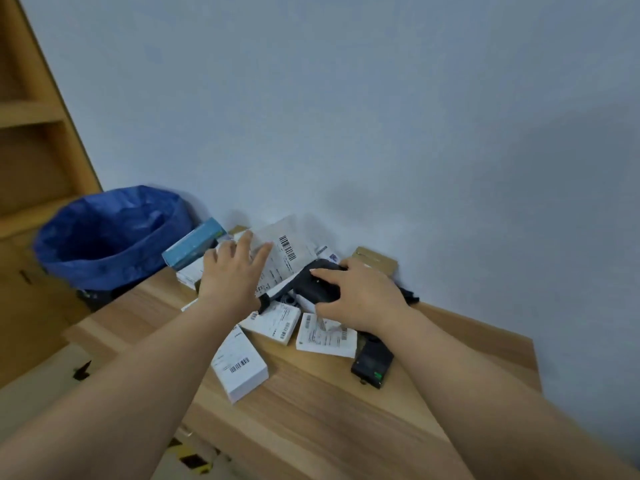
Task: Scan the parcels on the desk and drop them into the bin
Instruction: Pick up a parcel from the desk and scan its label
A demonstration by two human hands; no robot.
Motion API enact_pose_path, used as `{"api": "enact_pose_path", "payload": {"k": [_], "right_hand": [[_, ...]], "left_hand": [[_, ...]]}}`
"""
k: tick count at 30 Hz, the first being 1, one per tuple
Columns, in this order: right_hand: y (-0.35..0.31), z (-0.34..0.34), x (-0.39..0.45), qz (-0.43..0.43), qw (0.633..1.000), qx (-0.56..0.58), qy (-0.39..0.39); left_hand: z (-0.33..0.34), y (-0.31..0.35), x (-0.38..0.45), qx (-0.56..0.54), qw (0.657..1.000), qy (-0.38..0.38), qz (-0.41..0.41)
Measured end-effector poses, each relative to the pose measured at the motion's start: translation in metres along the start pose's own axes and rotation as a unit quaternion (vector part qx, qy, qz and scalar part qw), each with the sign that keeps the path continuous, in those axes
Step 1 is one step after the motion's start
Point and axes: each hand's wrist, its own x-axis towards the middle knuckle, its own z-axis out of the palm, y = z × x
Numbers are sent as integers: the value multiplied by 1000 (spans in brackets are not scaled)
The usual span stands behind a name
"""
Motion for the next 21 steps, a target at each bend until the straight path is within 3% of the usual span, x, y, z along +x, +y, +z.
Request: {"api": "enact_pose_path", "payload": {"k": [8, 12, 21], "right_hand": [[-29, -35, 1, -16, 997, -69, 11], [-53, -37, 11, -19, 999, -30, 25], [-184, -12, 75, -106, 990, 68, 70]], "left_hand": [[-19, -29, -3, 13, 1000, 21, -18], [-12, -57, -6, -2, 999, 19, -41], [0, -185, -37, -149, 962, 6, -227]]}}
